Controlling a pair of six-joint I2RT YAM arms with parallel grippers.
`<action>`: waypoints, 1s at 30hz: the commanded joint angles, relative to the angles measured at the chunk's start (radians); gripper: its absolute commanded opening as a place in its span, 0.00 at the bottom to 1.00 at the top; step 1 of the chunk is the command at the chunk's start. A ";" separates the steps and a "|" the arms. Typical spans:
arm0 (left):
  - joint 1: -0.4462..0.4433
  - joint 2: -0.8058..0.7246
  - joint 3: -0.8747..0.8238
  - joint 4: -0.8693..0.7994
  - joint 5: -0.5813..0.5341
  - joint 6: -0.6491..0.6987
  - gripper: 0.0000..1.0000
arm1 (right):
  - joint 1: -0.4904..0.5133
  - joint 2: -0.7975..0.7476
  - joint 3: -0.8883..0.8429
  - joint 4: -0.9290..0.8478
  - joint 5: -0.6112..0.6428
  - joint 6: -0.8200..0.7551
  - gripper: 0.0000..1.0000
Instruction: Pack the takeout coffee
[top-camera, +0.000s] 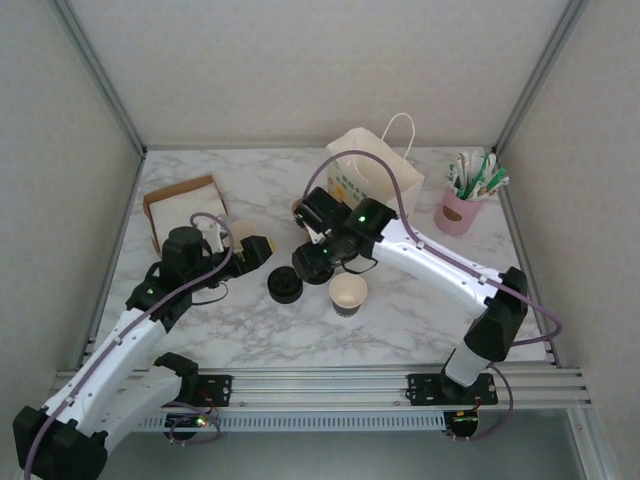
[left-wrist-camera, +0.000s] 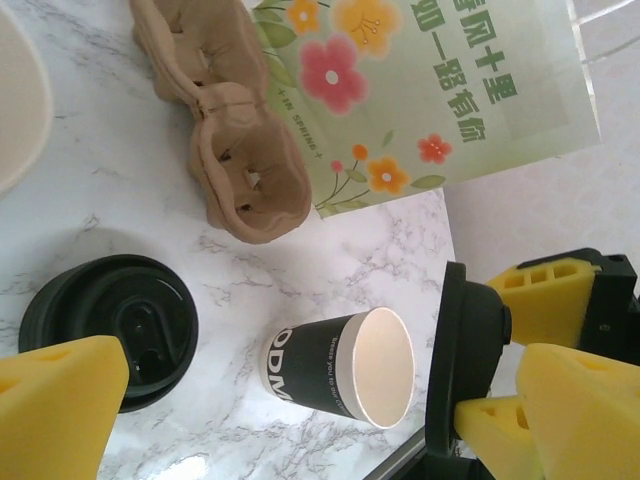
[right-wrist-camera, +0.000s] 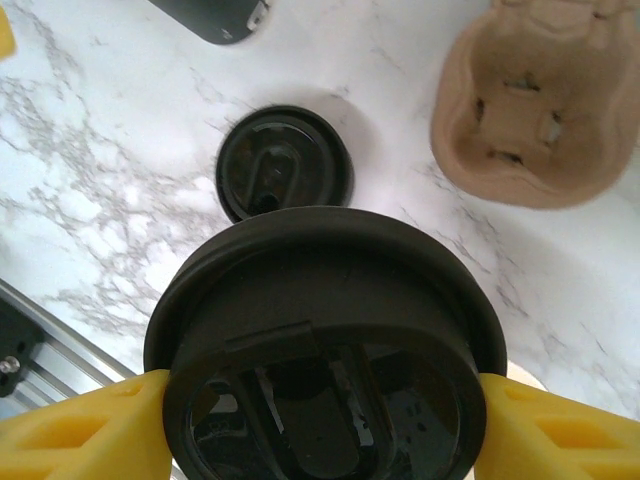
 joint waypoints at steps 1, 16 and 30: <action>-0.055 0.040 0.040 0.012 -0.087 0.024 1.00 | -0.004 -0.067 -0.049 -0.061 0.064 0.026 0.69; -0.193 0.204 0.047 0.192 -0.215 0.090 1.00 | -0.051 -0.139 -0.184 -0.145 0.090 0.057 0.70; -0.192 0.091 -0.056 0.275 -0.276 0.130 1.00 | -0.054 -0.023 -0.136 -0.162 0.069 0.034 0.70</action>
